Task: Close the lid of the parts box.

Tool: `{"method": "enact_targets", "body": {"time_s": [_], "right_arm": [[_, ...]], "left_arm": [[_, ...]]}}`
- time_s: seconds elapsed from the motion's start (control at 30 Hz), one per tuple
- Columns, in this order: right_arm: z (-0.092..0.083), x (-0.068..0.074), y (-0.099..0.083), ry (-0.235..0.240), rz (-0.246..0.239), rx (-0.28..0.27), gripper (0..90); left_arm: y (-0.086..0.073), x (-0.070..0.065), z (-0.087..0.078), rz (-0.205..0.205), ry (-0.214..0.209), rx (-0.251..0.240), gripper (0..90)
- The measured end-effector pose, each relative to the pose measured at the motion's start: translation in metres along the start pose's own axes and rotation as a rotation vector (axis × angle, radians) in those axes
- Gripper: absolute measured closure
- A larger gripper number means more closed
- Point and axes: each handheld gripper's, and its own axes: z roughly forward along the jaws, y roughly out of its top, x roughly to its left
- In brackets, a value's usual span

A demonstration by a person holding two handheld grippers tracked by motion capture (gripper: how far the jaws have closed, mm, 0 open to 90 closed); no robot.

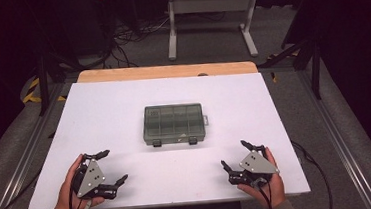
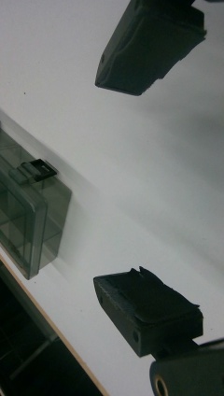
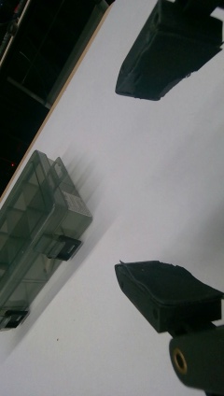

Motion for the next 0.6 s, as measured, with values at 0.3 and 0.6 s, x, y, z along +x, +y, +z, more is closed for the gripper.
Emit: {"method": "enact_targets", "body": {"time_s": [0.3, 0.6], "right_arm": [[0.0001, -0.0004, -0.0034, 0.013, 0.016, 0.001, 12.9], [0.0009, 0.0018, -0.0032, 0.021, 0.002, 0.001, 12.9]], "left_arm": [[-0.0084, 0.0031, -0.004, -0.035, 0.004, 0.007, 7.4], [-0.007, 0.0016, -0.0047, -0.028, 0.002, -0.004, 7.4]]}}
